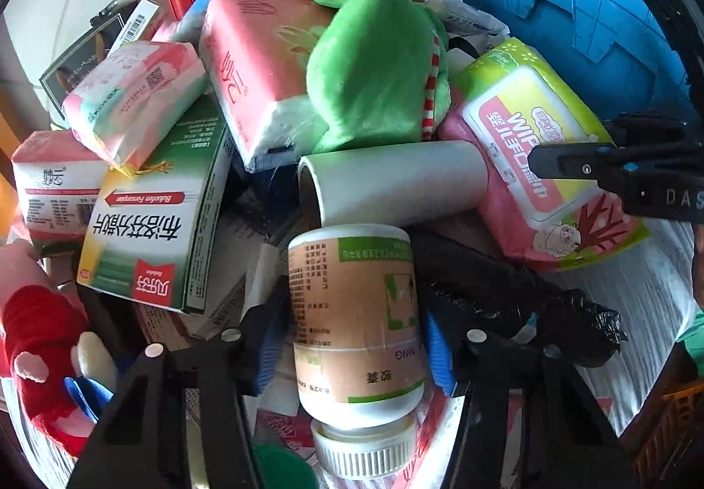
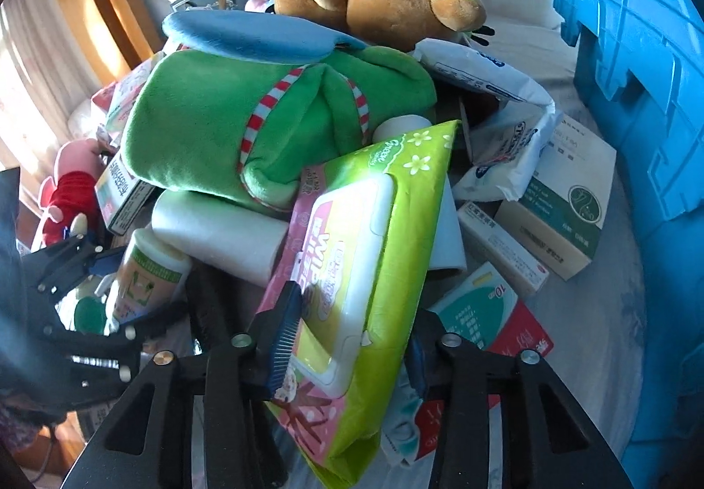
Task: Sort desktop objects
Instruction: 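Grasp the green-pink wipes pack with the right tool while the left tool grasps the white bottle, then carry both items to the blue bin and open the left tool to drop the bottle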
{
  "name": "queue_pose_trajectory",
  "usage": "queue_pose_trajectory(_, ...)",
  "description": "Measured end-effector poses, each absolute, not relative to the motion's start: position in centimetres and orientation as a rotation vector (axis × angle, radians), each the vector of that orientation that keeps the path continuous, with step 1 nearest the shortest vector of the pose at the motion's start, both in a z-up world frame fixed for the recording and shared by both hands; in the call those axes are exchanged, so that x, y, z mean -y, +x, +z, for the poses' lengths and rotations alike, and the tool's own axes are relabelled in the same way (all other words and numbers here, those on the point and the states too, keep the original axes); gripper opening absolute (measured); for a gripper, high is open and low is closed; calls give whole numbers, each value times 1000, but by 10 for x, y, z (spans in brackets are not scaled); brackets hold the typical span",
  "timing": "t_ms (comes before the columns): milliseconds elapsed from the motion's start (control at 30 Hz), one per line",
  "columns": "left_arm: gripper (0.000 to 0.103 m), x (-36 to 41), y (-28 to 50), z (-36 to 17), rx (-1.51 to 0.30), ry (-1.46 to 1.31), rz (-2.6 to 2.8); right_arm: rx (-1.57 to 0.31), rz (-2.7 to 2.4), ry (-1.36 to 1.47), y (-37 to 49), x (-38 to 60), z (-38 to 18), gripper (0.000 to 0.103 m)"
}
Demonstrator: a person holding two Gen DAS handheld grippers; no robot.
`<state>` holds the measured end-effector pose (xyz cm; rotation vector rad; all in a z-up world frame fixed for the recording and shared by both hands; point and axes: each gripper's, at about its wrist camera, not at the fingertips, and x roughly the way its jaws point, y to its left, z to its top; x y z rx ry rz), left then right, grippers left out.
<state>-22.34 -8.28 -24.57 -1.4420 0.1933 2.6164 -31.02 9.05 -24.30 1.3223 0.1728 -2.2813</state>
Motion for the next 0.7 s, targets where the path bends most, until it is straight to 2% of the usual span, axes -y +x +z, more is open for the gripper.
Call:
queue_pose_trajectory(67,53,89,-222,-242,-172,-1432,2609,-223,-2296,1294,-302,-84,-238,30)
queue_pose_trajectory(167,53,91,-215,-236,-182,-1419,2628,-209,-2317,1250,-292,-84,-224,24)
queue_pose_trajectory(300,53,99,-205,-221,-146,-1358,2656,-251,-2371,1228,-280,-88,-212,23)
queue_pose_trajectory(633,52,93,-195,-168,-229,-1173,2703,-299,-2436,1182,-264,-93,-170,23)
queue_pose_trajectory(700,52,69,-215,-161,-232,-1137,2718,-317,-2458,1150,-259,-93,-155,23)
